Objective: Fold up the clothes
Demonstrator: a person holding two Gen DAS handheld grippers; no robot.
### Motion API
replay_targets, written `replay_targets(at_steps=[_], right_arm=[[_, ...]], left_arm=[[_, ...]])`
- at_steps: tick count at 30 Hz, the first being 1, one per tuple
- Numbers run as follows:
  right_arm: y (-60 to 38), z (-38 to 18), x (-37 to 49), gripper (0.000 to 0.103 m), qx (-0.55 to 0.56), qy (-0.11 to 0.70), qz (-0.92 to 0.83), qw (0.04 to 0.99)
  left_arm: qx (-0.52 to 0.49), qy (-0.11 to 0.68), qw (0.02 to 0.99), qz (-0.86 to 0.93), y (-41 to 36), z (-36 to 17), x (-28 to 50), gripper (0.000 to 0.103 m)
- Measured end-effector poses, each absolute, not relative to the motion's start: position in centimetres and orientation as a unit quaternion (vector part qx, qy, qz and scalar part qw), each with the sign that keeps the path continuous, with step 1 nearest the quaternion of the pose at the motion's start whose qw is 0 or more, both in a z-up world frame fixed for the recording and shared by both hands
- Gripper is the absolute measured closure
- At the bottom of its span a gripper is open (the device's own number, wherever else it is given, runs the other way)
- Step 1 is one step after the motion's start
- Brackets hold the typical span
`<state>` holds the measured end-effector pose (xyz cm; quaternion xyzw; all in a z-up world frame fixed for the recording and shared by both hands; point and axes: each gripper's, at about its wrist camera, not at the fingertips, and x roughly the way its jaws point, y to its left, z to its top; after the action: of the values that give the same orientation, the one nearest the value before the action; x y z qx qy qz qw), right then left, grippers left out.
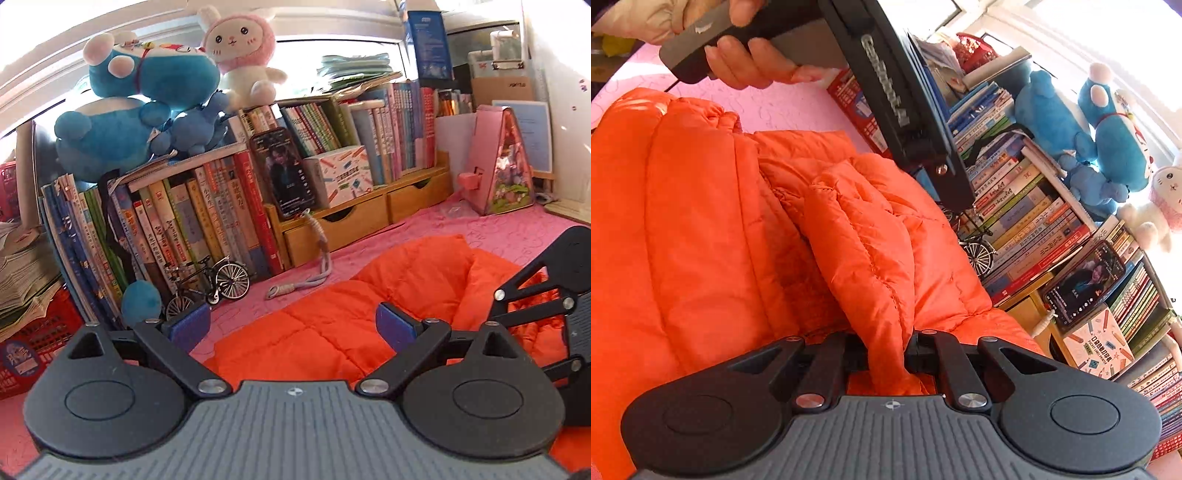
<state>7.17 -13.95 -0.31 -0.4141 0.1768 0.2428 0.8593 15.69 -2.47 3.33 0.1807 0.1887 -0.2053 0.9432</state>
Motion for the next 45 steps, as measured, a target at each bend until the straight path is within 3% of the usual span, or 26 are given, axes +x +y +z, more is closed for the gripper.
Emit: replay_targets(at_steps=[6, 15, 19, 24, 28, 32, 39, 45], right_arm=[[-15.2, -1.2, 5.8, 0.083, -0.404, 0.18, 0.23, 0.867], [-19.5, 1.4, 2.8, 0.039, -0.329, 0.176, 0.202, 0.905], [-18.8, 2.8, 2.7, 0.017, -0.364, 0.106, 0.149, 0.913], [-15.4, 2.2, 4.9, 0.015, -0.455, 0.022, 0.133, 0.88], [-15.6, 4.6, 3.9, 0.015, -0.421, 0.01, 0.222, 0.879], [-15.2, 6.3, 4.6, 0.005, -0.386, -0.008, 0.212, 0.898], [-13.6, -0.3, 11.5, 0.007, -0.465, 0.052, 0.085, 0.88], [-17.7, -2.1, 11.9, 0.006, -0.41, 0.093, 0.04, 0.906]], left_arm=[[0.243, 0.2, 0.932, -0.182, -3.4, -0.7, 14.9, 0.006], [0.266, 0.179, 0.932, -0.168, -3.3, -1.7, 12.8, 0.006], [0.257, 0.179, 0.937, -0.155, -2.9, -1.4, 12.9, 0.005], [0.266, 0.17, 0.939, -0.135, -2.5, -1.2, 12.7, 0.005], [0.283, 0.164, 0.935, -0.135, -2.8, -1.7, 12.3, 0.005], [0.301, 0.158, 0.931, -0.135, -3.0, -2.2, 11.8, 0.005], [0.285, 0.168, 0.934, -0.135, -2.5, -2.5, 11.9, 0.004], [0.237, 0.205, 0.94, -0.137, -1.6, -3.0, 13.1, 0.001]])
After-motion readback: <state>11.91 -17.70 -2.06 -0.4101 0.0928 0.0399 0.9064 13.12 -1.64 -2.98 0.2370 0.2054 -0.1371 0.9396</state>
